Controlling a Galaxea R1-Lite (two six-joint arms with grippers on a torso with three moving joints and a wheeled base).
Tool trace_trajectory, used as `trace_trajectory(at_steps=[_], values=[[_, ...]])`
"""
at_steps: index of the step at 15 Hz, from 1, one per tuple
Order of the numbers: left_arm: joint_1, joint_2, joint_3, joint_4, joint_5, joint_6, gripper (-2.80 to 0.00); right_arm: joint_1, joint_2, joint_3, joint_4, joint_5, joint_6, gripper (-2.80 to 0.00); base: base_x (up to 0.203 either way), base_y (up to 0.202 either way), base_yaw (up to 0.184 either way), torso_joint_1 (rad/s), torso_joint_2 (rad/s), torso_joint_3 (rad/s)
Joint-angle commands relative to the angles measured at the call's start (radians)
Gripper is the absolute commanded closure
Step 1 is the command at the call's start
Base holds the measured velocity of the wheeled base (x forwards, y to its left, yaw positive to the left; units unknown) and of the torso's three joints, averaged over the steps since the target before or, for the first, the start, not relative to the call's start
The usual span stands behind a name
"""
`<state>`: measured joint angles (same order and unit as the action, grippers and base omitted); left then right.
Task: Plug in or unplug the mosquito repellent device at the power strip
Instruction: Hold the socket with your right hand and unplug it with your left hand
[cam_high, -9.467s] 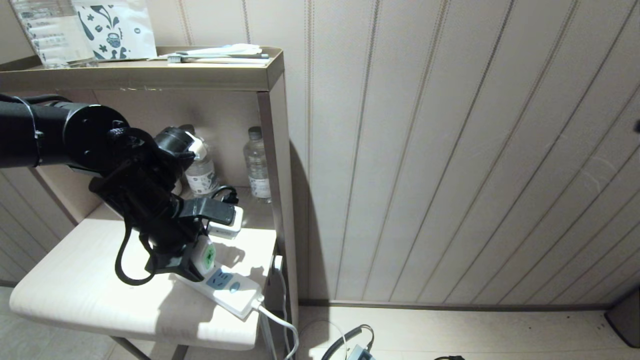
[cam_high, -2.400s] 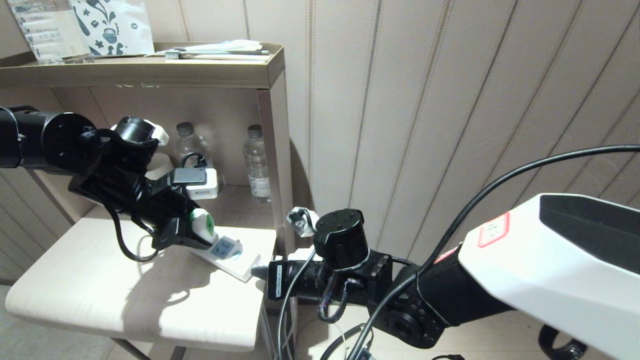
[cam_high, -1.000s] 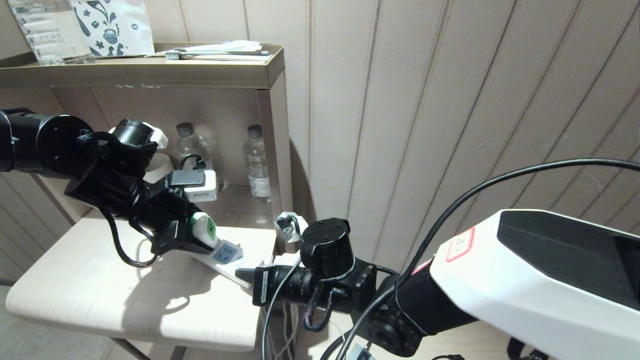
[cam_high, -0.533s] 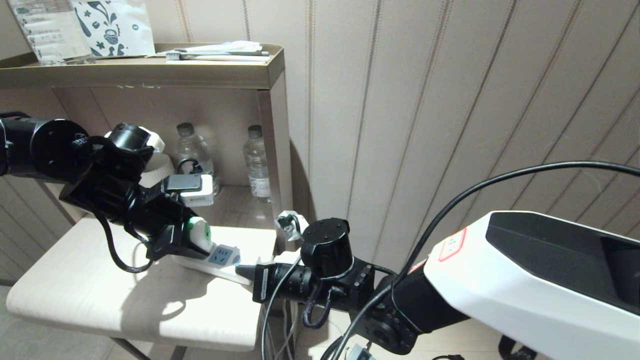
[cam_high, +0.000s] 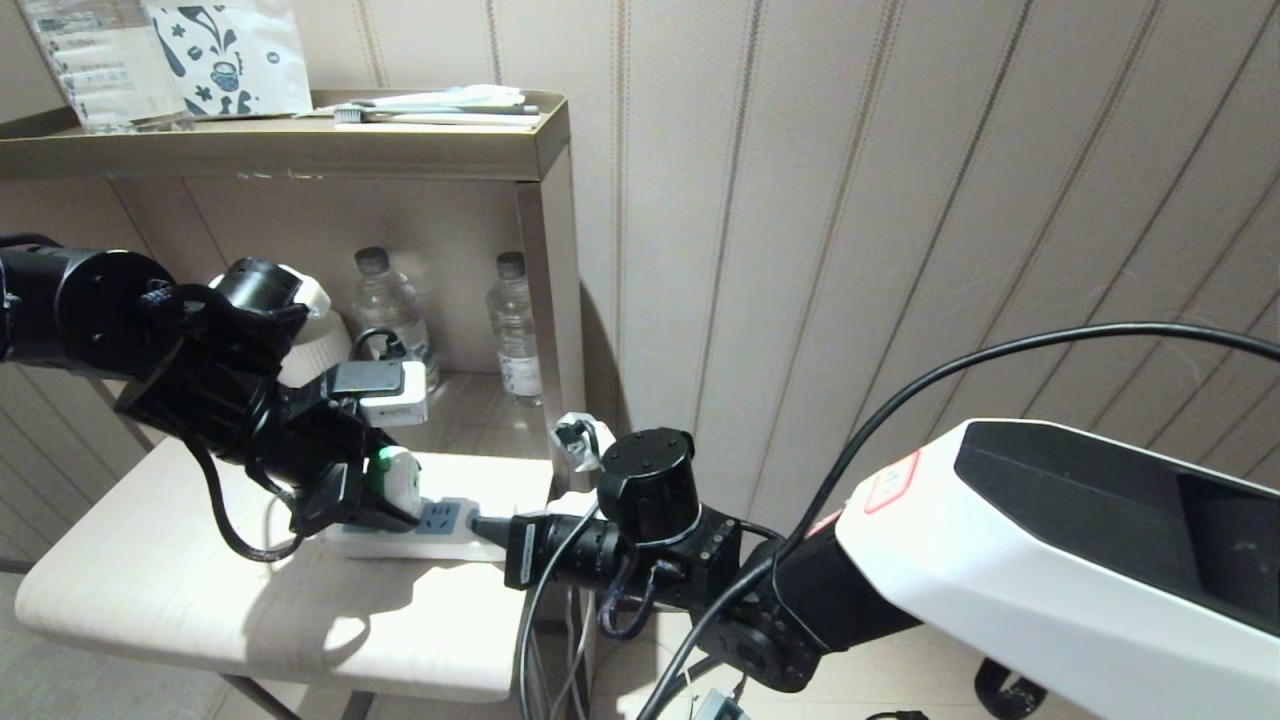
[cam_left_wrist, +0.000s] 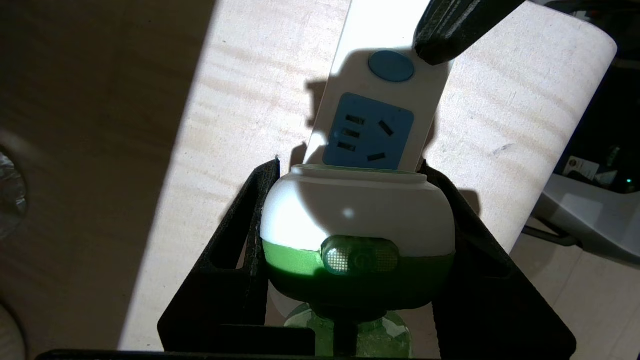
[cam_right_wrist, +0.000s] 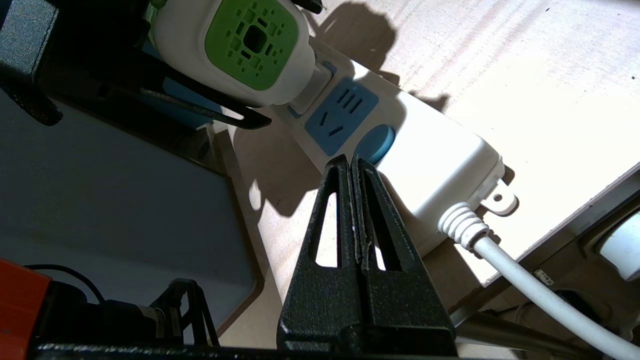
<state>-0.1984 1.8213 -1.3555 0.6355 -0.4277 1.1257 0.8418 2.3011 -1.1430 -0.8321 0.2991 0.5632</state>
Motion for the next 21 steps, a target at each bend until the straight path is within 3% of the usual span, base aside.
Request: trace_trajectory(at_steps=[1, 21], values=[[-0.001, 0.001, -0.008, 0.006, -0.003, 0.006, 0.00, -0.001, 0.011, 0.004, -0.002, 0.003, 0.004, 0.00, 0.000, 0.000, 0.000, 0.000, 0.00, 0.000], [-0.015, -0.041, 0.010, 0.006, -0.022, 0.006, 0.00, 0.002, 0.090, -0.015, 0.001, 0.003, 0.003, 0.00, 0.000, 0.000, 0.000, 0.000, 0.00, 0.000]])
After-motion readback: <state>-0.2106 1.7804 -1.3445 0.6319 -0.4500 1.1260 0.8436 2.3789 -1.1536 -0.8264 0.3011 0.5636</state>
